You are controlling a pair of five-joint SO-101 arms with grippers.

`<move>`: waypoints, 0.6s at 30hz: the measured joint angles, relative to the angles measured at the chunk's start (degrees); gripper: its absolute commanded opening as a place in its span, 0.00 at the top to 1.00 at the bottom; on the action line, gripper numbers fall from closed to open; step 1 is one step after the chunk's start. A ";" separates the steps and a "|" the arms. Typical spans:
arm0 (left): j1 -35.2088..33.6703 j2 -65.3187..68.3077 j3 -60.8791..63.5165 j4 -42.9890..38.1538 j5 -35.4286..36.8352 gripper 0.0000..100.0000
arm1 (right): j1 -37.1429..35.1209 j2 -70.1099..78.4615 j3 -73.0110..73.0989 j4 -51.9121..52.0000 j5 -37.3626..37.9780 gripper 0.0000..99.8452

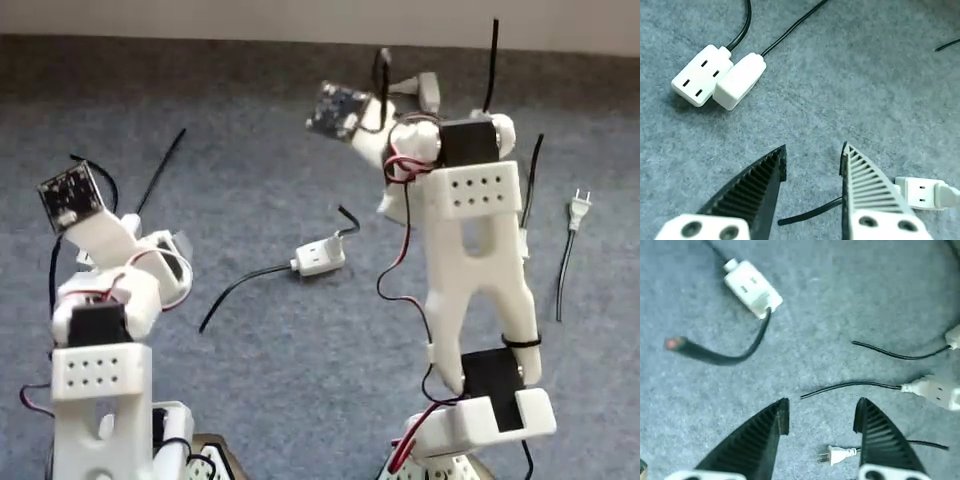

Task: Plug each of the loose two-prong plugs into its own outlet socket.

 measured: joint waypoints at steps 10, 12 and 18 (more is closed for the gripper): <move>1.58 -13.89 12.31 -7.12 0.00 0.81 | -3.60 7.74 11.52 -0.62 10.29 0.78; 2.64 -14.24 13.10 -7.12 -0.26 0.81 | -4.40 10.81 11.52 -2.29 10.29 0.78; 2.90 -14.95 16.35 -9.49 -0.35 0.81 | -6.68 15.21 11.52 -8.70 8.70 0.78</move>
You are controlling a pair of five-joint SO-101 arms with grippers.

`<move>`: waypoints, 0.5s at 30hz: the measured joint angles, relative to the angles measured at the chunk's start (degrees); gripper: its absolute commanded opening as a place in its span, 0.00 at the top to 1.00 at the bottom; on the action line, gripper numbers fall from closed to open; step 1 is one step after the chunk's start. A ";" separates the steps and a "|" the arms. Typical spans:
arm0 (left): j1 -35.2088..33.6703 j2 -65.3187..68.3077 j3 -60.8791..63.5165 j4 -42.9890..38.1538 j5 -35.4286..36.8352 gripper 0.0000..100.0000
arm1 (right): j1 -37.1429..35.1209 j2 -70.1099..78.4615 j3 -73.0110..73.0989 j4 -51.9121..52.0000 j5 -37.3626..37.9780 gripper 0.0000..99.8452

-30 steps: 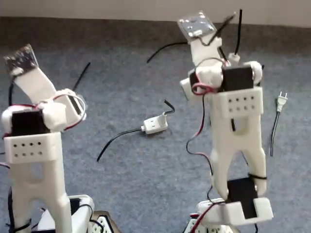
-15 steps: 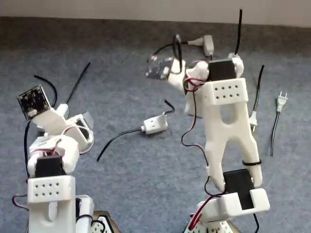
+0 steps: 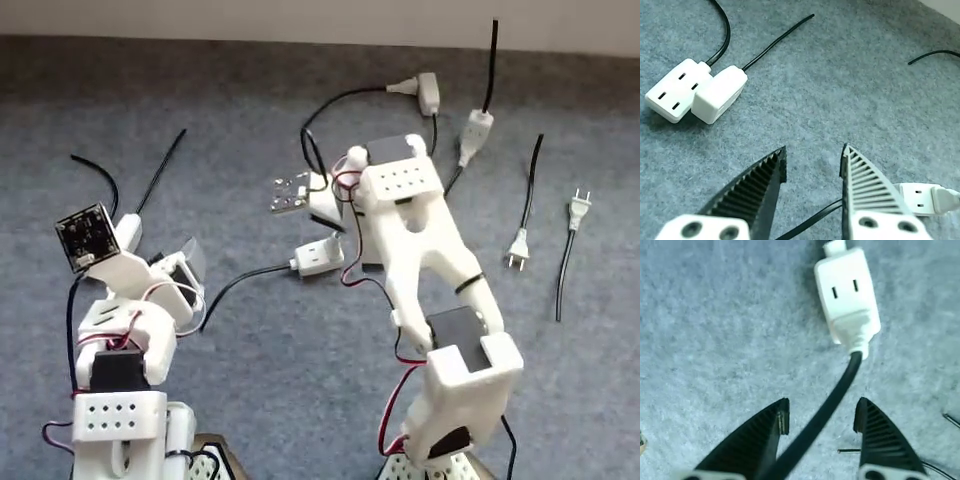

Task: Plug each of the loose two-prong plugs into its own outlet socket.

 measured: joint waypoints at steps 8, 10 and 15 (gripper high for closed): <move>0.00 -0.09 3.69 -4.48 0.00 0.81 | -3.78 2.90 0.79 -8.26 -6.86 0.78; 0.00 -0.09 3.69 -4.48 0.00 0.81 | -4.75 4.48 0.79 -8.53 -6.95 0.78; 0.00 -0.09 3.69 -4.48 0.00 0.81 | -6.15 9.32 0.79 -8.53 -6.95 0.78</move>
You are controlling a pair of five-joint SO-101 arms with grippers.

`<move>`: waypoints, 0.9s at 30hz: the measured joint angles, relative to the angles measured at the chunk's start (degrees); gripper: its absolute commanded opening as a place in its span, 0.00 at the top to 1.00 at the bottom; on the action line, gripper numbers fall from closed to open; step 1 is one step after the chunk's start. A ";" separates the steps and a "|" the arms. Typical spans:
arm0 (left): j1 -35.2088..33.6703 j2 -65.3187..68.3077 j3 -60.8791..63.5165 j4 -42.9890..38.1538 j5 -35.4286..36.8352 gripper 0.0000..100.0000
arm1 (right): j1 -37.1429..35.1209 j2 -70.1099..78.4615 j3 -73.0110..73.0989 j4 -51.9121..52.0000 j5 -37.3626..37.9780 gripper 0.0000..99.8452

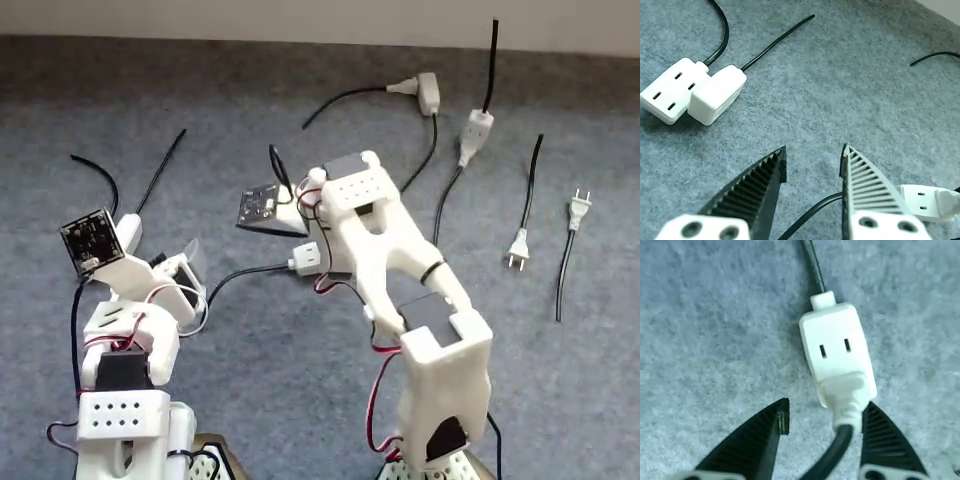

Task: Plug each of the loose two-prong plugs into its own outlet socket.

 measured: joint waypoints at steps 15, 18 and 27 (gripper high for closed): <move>2.55 0.00 0.00 0.00 0.00 0.81 | -2.55 2.73 0.00 -9.41 -0.53 0.78; 2.55 0.00 0.00 0.00 0.00 0.81 | -3.34 2.73 0.00 -12.75 -0.62 0.78; 2.55 0.00 0.00 0.00 0.00 0.81 | -1.58 2.73 0.18 -26.99 -12.22 0.78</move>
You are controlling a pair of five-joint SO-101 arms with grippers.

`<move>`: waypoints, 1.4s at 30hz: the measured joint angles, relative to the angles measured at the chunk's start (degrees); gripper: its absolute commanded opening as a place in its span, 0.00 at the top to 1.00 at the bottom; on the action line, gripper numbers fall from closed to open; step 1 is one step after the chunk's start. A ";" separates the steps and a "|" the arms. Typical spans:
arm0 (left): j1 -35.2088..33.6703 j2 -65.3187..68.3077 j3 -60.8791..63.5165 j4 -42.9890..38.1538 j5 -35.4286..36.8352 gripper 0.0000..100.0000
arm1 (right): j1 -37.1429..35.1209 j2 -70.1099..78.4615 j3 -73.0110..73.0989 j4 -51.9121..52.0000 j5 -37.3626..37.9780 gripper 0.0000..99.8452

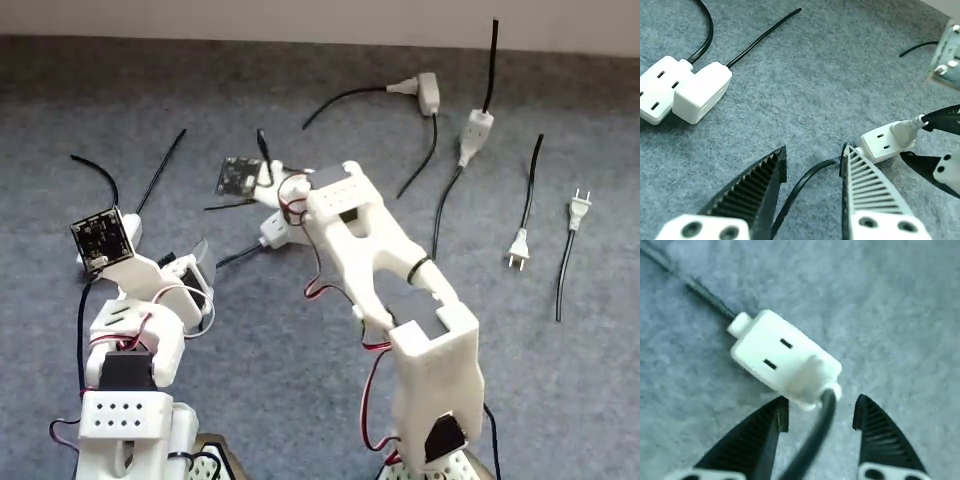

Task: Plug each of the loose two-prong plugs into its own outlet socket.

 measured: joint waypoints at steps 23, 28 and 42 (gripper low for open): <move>0.00 0.00 0.00 0.00 0.00 0.81 | 0.88 -8.79 0.09 16.53 -21.71 0.78; 0.00 0.00 0.00 0.00 0.00 0.81 | -4.75 -9.05 0.09 19.87 -24.26 0.78; -3.69 0.00 0.00 0.00 0.00 0.81 | -12.75 -7.65 0.00 9.32 -25.32 0.78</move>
